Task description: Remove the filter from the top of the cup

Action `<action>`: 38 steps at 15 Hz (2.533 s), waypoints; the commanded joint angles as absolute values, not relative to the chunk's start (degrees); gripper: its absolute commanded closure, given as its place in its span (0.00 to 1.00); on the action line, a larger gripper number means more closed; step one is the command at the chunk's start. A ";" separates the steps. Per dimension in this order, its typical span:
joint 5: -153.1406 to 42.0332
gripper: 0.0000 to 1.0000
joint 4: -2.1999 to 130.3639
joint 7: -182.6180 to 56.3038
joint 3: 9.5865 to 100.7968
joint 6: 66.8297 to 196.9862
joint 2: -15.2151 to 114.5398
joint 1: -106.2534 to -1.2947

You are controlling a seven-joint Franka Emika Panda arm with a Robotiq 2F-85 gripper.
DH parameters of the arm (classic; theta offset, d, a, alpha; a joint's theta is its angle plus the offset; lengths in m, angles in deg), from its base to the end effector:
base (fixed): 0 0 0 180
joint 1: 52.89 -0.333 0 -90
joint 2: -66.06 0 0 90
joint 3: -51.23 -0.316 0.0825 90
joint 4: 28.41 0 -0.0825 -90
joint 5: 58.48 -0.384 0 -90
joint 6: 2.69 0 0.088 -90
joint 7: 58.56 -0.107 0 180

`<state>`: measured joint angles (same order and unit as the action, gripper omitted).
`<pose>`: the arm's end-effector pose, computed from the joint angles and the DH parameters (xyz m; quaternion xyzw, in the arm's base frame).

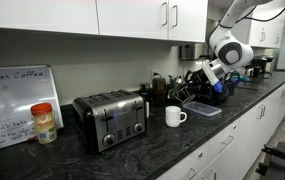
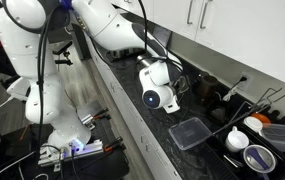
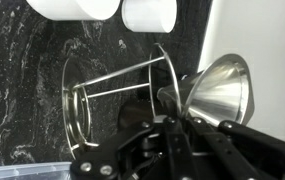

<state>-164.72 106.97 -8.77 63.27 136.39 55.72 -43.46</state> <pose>0.4674 -0.1818 0.2462 -0.7455 0.4640 -0.2601 0.4016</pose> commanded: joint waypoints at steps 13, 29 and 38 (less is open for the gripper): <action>-176.30 0.99 102.58 3.92 64.99 123.11 40.60 -43.31; -167.62 0.99 109.91 6.29 66.66 132.60 51.36 -45.65; -164.89 0.99 107.30 3.01 64.79 130.83 52.61 -45.28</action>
